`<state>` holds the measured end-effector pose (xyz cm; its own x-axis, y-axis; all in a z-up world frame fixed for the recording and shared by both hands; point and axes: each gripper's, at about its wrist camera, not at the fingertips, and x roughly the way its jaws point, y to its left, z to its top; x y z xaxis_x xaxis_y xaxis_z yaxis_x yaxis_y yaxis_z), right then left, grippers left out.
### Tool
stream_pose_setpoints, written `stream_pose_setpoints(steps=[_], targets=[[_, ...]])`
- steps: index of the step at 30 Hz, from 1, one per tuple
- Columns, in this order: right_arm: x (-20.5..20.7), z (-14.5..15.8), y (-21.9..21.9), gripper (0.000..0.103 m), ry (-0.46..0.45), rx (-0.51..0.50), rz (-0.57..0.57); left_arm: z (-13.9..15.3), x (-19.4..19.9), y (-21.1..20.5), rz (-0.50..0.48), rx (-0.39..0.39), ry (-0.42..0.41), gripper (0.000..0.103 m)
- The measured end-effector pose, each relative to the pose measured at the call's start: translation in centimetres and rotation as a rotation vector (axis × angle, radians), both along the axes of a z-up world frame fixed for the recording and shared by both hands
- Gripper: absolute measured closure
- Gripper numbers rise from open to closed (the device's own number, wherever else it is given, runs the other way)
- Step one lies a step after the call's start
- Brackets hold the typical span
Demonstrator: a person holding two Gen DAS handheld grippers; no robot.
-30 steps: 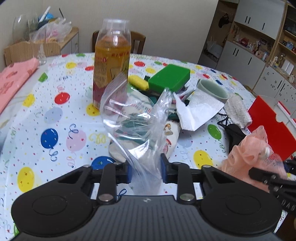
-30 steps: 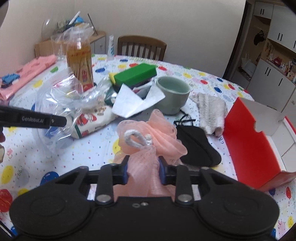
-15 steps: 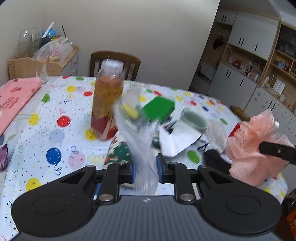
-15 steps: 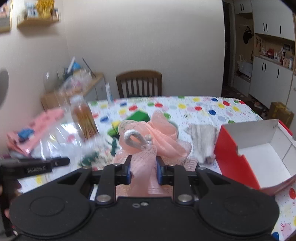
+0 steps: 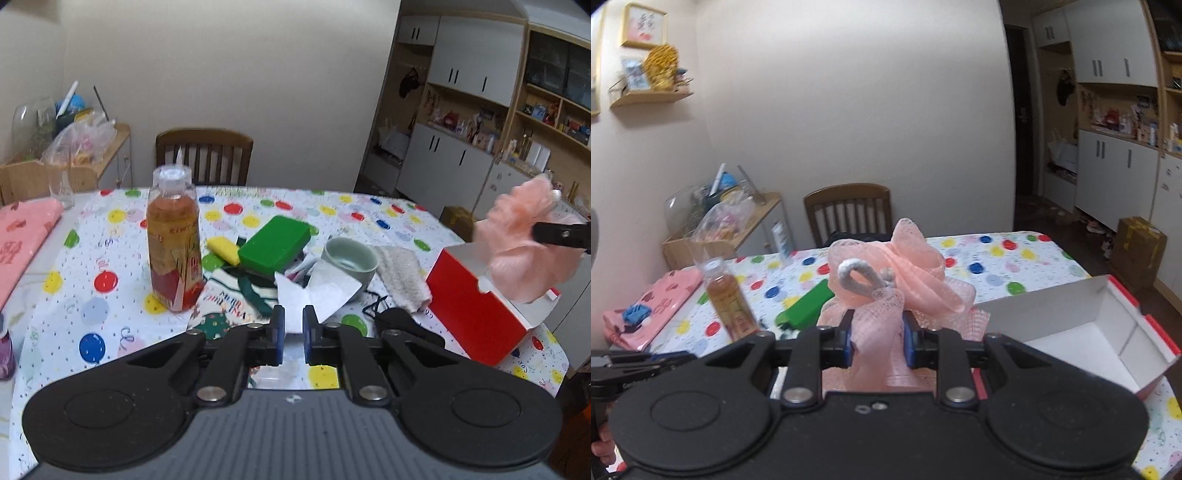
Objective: Organize soft objects
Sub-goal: 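Lift the pink puff and clear bag and carry both toward the red shoebox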
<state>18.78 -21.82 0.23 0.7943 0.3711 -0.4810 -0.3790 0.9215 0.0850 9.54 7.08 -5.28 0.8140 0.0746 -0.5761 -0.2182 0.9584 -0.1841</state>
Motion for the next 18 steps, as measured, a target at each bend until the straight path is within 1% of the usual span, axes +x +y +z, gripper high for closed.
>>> stream_pose_setpoints(steps=[2, 5, 8, 10, 11, 12, 13, 14, 15, 16, 17, 18], targets=[[0.2, 0.2, -1.3, 0.08, 0.005, 0.013, -0.018, -0.2, -0.1, 0.5, -0.016, -0.04, 0.021, 0.093], [0.2, 0.3, -3.0, 0.079, 0.008, 0.021, -0.043, -1.0, -0.9, 0.8, -0.033, -0.046, 0.049, 0.093], [0.1, 0.0, -4.6, 0.078, 0.019, 0.029, -0.073, -2.4, -1.3, 1.2, -0.035, -0.082, 0.091, 0.092], [0.0, -0.3, -5.7, 0.078, 0.037, 0.038, -0.101, -3.4, -1.4, 1.4, -0.036, -0.105, 0.121, 0.09], [-0.1, -0.5, -6.2, 0.078, 0.046, 0.046, -0.113, -4.0, -1.4, 1.4, -0.034, -0.11, 0.136, 0.087], [-0.2, -0.7, -6.6, 0.078, 0.055, 0.05, -0.125, -4.5, -1.5, 1.4, -0.036, -0.116, 0.148, 0.078], [-0.2, -0.9, -6.9, 0.078, 0.062, 0.049, -0.138, -4.9, -1.5, 1.3, -0.037, -0.116, 0.156, 0.074], [-0.3, -1.0, -7.1, 0.078, 0.068, 0.046, -0.148, -5.3, -1.5, 1.2, -0.035, -0.11, 0.157, 0.056], [-0.4, -1.1, -7.3, 0.078, 0.072, 0.045, -0.156, -5.7, -1.5, 1.1, -0.03, -0.102, 0.158, 0.029], [-0.6, -1.3, -7.4, 0.078, 0.073, 0.044, -0.163, -6.0, -1.5, 0.9, -0.022, -0.092, 0.155, 0.02], [-0.8, -1.4, -7.6, 0.078, 0.076, 0.046, -0.171, -6.2, -1.5, 0.7, -0.011, -0.077, 0.146, 0.017], [-0.9, -1.5, -7.8, 0.078, 0.077, 0.05, -0.178, -6.6, -1.3, 0.5, -0.004, -0.062, 0.146, 0.017]])
